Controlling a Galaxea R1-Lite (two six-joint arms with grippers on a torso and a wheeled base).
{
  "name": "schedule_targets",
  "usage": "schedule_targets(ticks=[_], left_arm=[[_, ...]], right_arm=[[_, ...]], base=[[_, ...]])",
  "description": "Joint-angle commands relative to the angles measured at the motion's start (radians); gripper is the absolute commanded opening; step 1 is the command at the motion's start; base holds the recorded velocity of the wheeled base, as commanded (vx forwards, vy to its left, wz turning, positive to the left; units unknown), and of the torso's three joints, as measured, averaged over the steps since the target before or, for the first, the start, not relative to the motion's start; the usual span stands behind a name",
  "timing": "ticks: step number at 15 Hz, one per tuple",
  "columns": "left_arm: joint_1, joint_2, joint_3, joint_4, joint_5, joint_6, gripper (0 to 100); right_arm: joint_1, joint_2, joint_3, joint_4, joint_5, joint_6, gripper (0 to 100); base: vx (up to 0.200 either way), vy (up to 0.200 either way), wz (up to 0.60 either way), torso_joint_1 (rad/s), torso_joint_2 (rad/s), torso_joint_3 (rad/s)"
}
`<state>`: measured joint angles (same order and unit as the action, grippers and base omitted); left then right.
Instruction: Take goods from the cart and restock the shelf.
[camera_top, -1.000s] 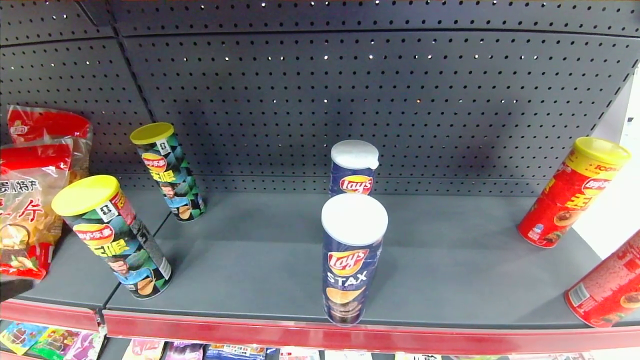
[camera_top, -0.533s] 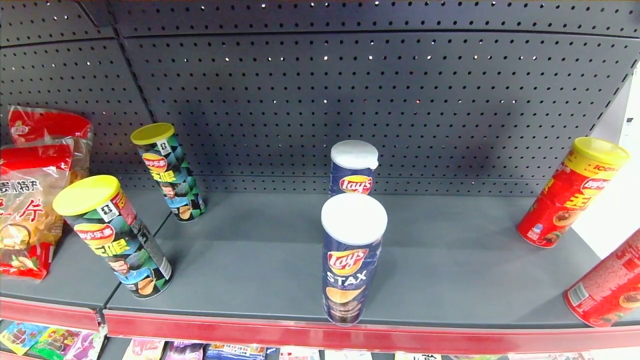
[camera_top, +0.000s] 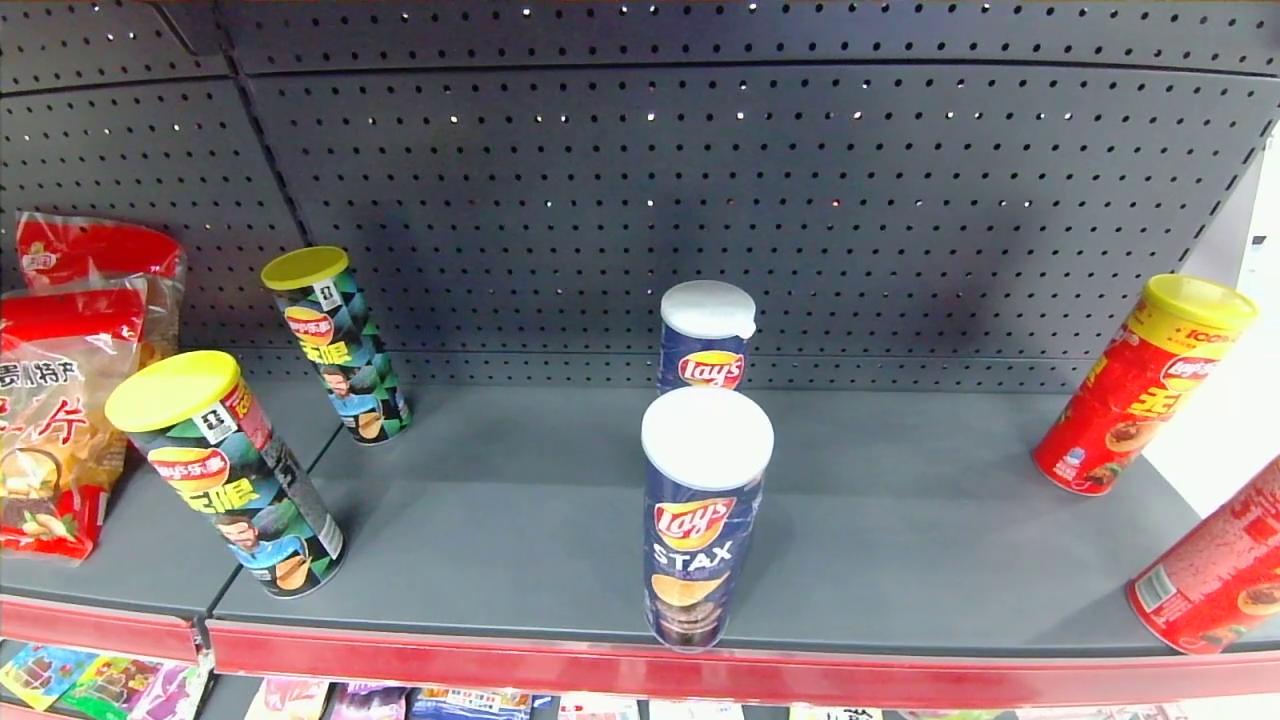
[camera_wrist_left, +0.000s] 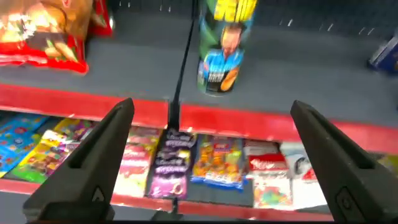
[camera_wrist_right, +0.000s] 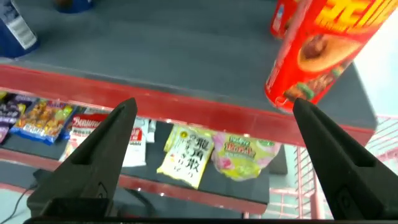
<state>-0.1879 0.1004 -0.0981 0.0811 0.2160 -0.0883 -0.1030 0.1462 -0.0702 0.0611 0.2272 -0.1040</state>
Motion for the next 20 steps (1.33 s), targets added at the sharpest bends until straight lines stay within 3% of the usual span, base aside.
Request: schedule_targets(ticks=[1,2,5,6,7,9,11,12,13,14,17,18,20], left_arm=[[0.028,0.013,0.037,-0.001,0.040,0.010,100],[0.082,0.056,0.037,-0.003,0.095,0.010,100],[0.200,0.088,0.038,-0.003,0.097,0.010,100],[0.237,0.091,0.038,-0.003,0.091,0.010,100],[0.237,0.074,0.038,-0.003,0.083,0.010,100],[0.188,-0.051,0.035,0.000,-0.029,0.012,100],[0.188,-0.100,0.043,-0.007,-0.133,0.013,100],[0.189,-0.100,0.047,-0.017,-0.141,0.033,100],[0.189,-0.100,0.061,-0.043,-0.164,0.064,100],[0.189,-0.100,0.072,-0.067,-0.176,0.068,100],[0.189,-0.100,0.077,-0.073,-0.224,0.065,100],[0.189,-0.100,0.098,-0.078,-0.251,0.082,100],[0.189,-0.100,0.097,-0.078,-0.251,0.082,100]], right_arm=[[-0.003,0.035,0.018,-0.009,0.000,0.000,100],[-0.012,0.047,0.024,-0.009,-0.011,0.006,100],[-0.004,0.125,0.021,-0.035,-0.023,0.027,100],[0.023,0.159,0.038,-0.099,-0.017,0.035,100],[0.066,0.118,0.070,-0.118,-0.006,0.030,100],[0.123,0.044,0.067,-0.109,-0.016,0.037,100],[0.069,-0.037,0.069,-0.109,-0.089,0.038,100],[0.048,-0.069,0.070,-0.118,-0.101,0.040,100],[0.049,-0.068,0.070,-0.093,-0.177,0.046,100],[0.049,-0.068,0.070,-0.086,-0.258,0.090,100],[0.135,-0.077,0.070,-0.061,-0.218,0.110,100],[0.135,-0.079,0.070,-0.061,-0.200,0.098,100],[0.129,-0.083,0.070,-0.061,-0.200,0.104,100]], base=[[0.000,0.000,0.00,0.000,0.00,0.000],[0.000,0.000,0.00,0.000,0.00,0.000],[0.000,0.000,0.00,0.000,0.00,0.000],[0.000,0.000,0.00,0.000,0.00,0.000],[0.000,0.000,0.00,0.000,0.00,0.000],[0.000,0.000,0.00,0.000,0.00,0.000],[0.000,0.000,0.00,0.000,0.00,0.000],[0.000,0.000,0.00,0.000,0.00,0.000],[0.000,0.000,0.00,0.000,0.00,0.000],[0.000,0.000,0.00,0.000,0.00,0.000],[0.000,0.000,0.00,0.000,0.00,0.000],[0.000,0.000,0.00,0.000,0.00,0.000],[0.000,0.000,0.00,0.000,0.00,0.000]])
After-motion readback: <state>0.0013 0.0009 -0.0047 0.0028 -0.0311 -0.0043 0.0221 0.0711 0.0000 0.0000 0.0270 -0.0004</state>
